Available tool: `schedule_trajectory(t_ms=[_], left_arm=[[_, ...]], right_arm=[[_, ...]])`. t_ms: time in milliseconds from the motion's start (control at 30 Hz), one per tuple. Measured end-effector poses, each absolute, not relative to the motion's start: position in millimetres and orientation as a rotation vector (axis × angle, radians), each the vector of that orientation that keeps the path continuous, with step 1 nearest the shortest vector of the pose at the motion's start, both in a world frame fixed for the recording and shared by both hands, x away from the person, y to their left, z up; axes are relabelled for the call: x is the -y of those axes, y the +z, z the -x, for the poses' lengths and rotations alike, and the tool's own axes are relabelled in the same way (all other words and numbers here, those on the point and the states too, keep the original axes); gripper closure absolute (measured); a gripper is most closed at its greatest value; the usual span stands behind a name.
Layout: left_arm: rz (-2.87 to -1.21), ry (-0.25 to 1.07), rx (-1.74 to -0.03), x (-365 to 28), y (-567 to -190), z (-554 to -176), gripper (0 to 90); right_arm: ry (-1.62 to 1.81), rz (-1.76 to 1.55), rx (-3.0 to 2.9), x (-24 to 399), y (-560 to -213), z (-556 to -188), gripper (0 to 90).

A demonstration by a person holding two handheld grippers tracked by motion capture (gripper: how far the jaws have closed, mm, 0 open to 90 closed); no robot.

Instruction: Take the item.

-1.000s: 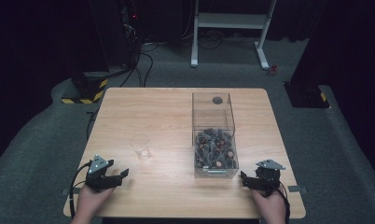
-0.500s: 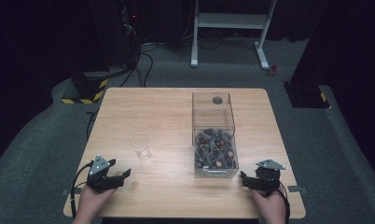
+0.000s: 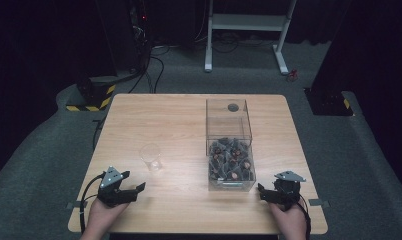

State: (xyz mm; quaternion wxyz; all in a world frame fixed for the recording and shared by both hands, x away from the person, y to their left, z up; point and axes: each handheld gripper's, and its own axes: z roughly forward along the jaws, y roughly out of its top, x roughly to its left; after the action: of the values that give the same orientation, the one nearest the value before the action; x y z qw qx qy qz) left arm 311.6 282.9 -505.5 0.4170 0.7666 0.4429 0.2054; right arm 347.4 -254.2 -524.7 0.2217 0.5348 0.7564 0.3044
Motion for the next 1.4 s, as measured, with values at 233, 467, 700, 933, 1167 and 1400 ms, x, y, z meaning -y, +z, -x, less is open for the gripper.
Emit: schedule_trajectory(t_ms=[233, 467, 700, 933, 1167, 1400], left_arm=[[-1.917, 0.488, -1.112, -278, -504, -313, 20.6], [-1.951, 0.487, -1.081, -274, -498, -315, 20.8], [-1.931, 0.504, -1.071, -270, -492, -313, 20.9], [-1.918, 0.495, -1.061, -263, -490, -311, 20.6], [-1.935, 0.501, -1.031, -254, -487, -310, 20.4], [-1.939, 0.496, -1.017, -249, -487, -311, 20.4]], right_arm=[[0.840, -1.478, -2.092, 254, -525, -347, 8.3], [0.840, -1.478, -2.092, 254, -525, -347, 8.3], [0.841, -1.477, -2.095, 255, -525, -347, 8.3], [0.843, -1.467, -2.105, 255, -524, -348, 8.3], [0.832, -1.472, -2.117, 255, -523, -347, 8.4], [0.846, -1.453, -2.128, 258, -524, -344, 8.5]])
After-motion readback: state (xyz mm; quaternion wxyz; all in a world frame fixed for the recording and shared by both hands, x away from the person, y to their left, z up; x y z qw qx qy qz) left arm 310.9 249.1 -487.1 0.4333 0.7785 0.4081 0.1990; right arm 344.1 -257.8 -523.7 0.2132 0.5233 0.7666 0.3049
